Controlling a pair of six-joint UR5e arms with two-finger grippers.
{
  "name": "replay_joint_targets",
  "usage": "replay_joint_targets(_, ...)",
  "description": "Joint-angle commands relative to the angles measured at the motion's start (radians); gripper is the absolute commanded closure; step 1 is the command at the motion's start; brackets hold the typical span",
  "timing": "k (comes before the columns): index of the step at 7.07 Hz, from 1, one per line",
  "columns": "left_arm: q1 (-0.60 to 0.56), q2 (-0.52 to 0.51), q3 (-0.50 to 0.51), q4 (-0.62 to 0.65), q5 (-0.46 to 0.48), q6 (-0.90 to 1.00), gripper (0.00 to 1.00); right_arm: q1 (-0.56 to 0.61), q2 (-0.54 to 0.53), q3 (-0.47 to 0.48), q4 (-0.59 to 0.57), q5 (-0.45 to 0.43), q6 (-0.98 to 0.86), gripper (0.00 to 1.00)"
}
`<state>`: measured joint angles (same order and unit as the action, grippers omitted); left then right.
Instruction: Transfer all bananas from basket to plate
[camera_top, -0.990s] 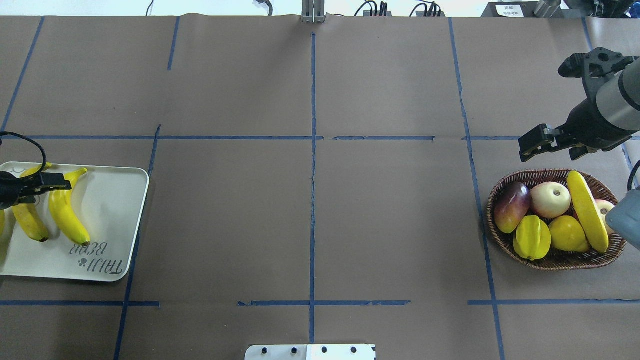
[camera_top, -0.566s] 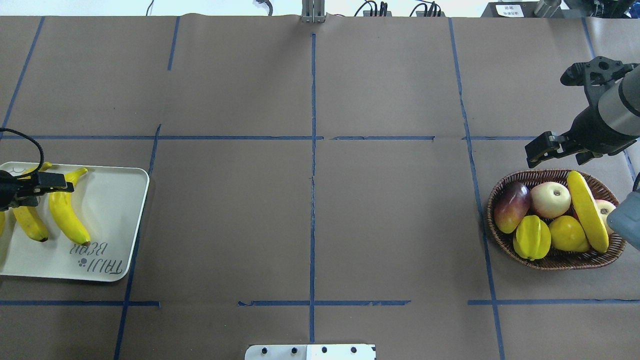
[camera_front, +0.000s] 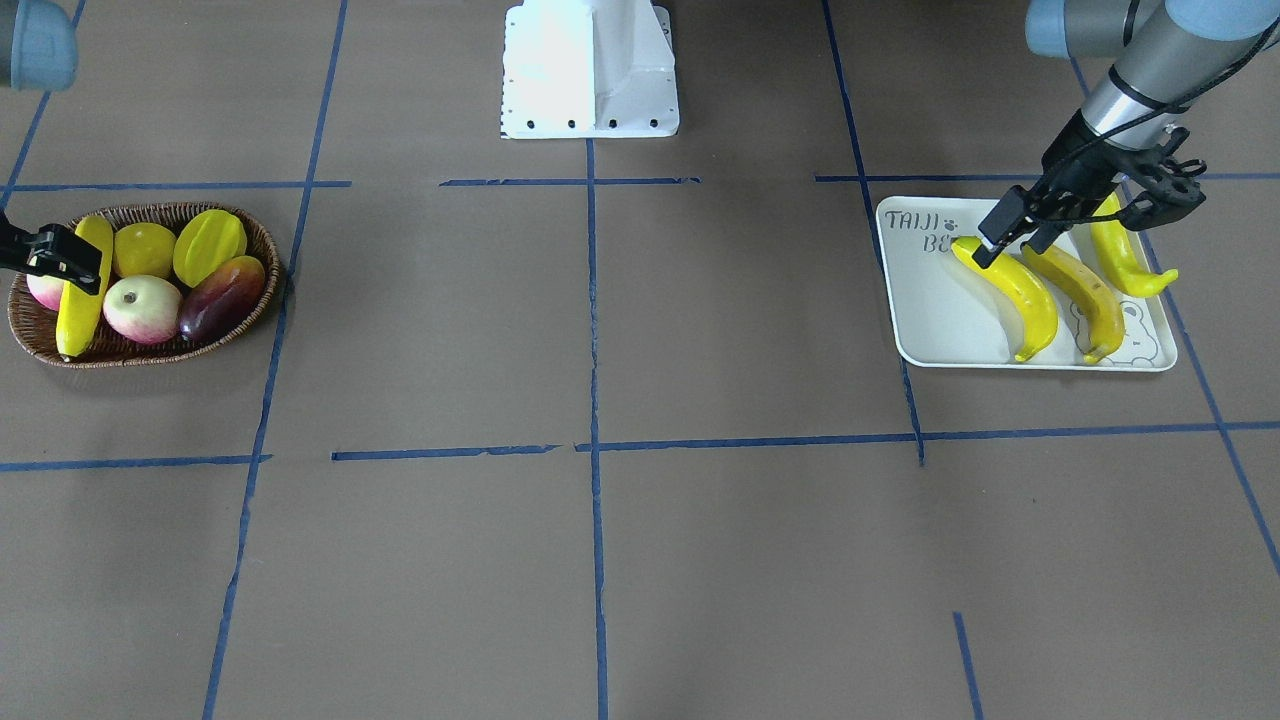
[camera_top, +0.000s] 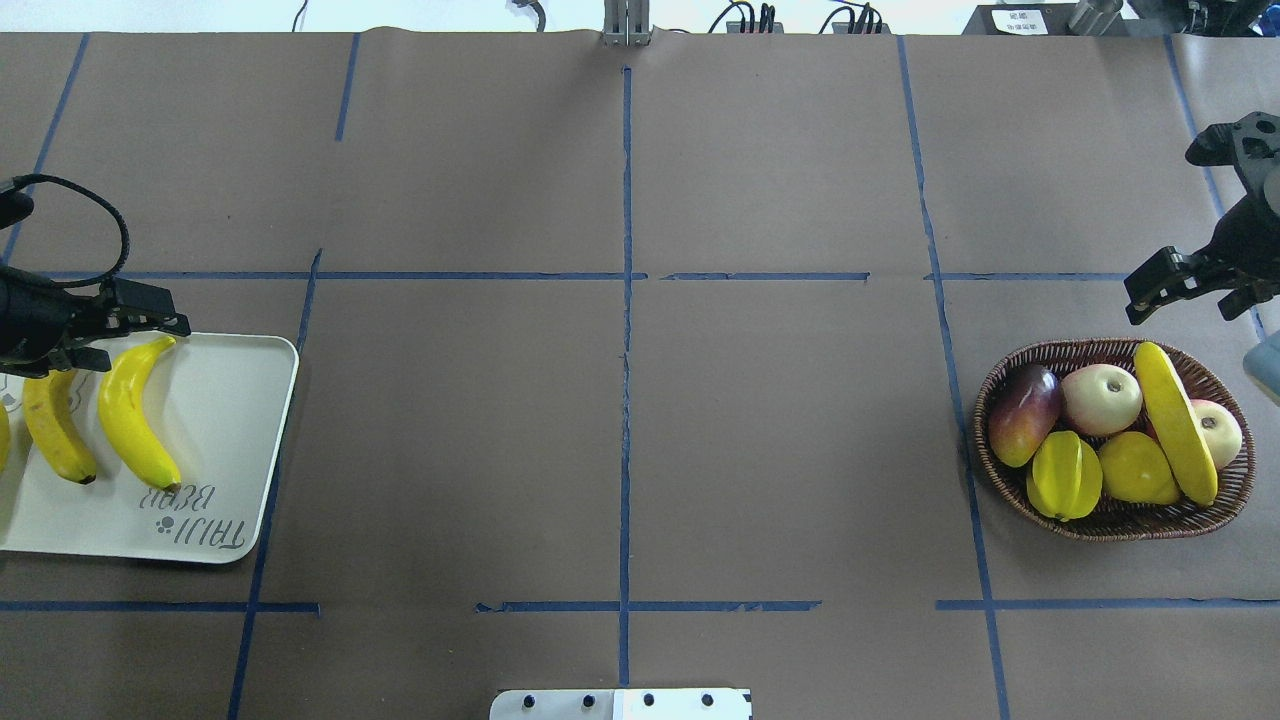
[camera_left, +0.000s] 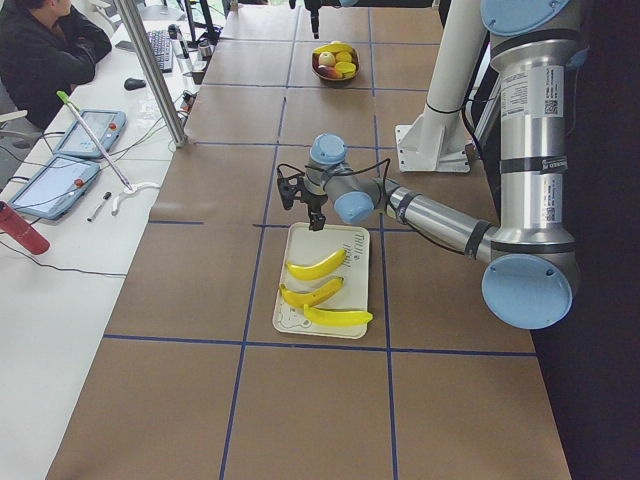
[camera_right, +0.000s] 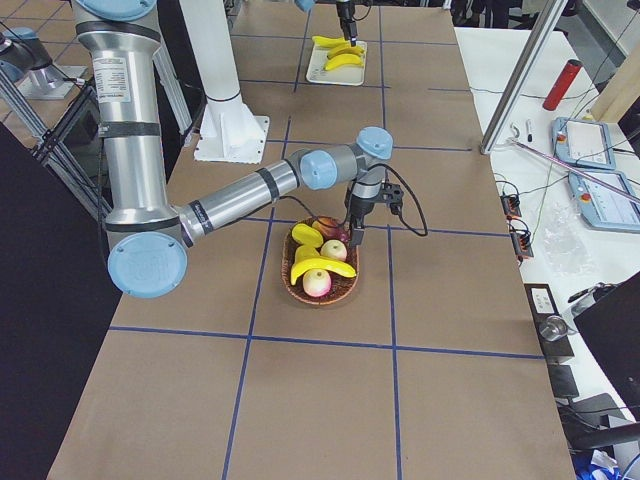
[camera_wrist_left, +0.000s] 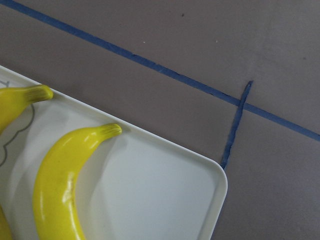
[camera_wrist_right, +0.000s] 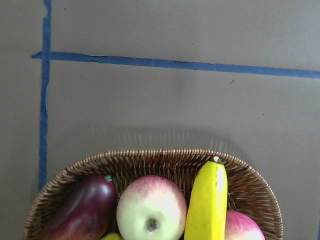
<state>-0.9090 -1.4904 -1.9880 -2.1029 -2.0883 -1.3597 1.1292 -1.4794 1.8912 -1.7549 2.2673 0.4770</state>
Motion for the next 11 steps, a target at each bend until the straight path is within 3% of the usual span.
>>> replay_joint_targets(1, -0.001, -0.022, -0.003, 0.012, 0.002, 0.001, 0.00, 0.018, 0.011, -0.152, 0.108, 0.076, -0.009, 0.00)
replay_joint_targets(2, -0.001, -0.031, -0.005, 0.012, 0.002, 0.001, 0.00, 0.018, -0.001, -0.264, 0.237, 0.090, -0.008, 0.00)
replay_joint_targets(3, -0.002, -0.039, -0.006, 0.012, 0.004, 0.001, 0.00, 0.018, -0.022, -0.312, 0.314, 0.090, 0.001, 0.00)
replay_joint_targets(7, -0.007, -0.039, -0.014, 0.012, 0.005, 0.001, 0.00, 0.018, -0.024, -0.304, 0.311, 0.161, 0.012, 0.00)
replay_joint_targets(11, -0.007, -0.039, -0.017, 0.012, 0.005, 0.001, 0.00, 0.011, -0.039, -0.304, 0.313, 0.159, 0.009, 0.04)
